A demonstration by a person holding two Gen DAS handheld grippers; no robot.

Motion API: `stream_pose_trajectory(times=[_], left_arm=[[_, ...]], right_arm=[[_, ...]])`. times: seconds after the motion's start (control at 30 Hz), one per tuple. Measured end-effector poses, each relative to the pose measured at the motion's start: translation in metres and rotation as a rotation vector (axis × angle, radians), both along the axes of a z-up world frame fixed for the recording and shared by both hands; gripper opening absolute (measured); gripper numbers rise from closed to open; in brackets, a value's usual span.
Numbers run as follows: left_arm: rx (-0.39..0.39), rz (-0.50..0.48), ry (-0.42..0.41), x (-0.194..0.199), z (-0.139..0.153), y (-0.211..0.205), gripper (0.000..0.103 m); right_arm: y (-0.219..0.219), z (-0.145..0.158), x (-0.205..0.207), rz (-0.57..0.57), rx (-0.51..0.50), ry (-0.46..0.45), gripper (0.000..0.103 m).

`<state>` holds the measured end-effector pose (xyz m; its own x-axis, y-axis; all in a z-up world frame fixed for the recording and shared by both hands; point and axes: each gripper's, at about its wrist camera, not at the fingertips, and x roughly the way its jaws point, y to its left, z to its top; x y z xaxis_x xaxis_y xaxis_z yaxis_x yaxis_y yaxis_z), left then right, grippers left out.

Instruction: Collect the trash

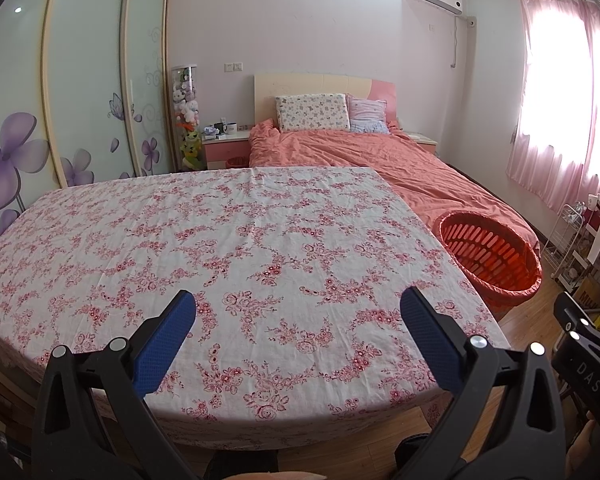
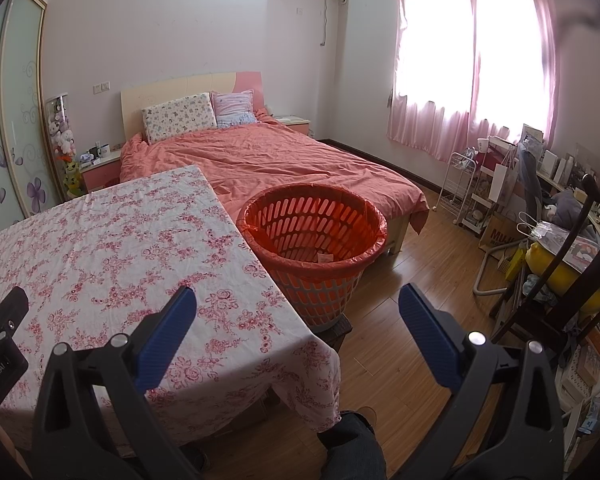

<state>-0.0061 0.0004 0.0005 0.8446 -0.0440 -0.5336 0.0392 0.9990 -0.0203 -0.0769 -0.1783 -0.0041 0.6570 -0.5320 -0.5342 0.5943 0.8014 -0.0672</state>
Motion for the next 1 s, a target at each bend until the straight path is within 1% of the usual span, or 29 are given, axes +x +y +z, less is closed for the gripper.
stream_pose_trajectory(times=[1.0], left_arm=[[-0.002,0.003,-0.001,-0.0004,0.0000,0.0034,0.101]], right_arm=[[0.0002,0.0005,0.0015,0.001,0.000,0.002,0.099]])
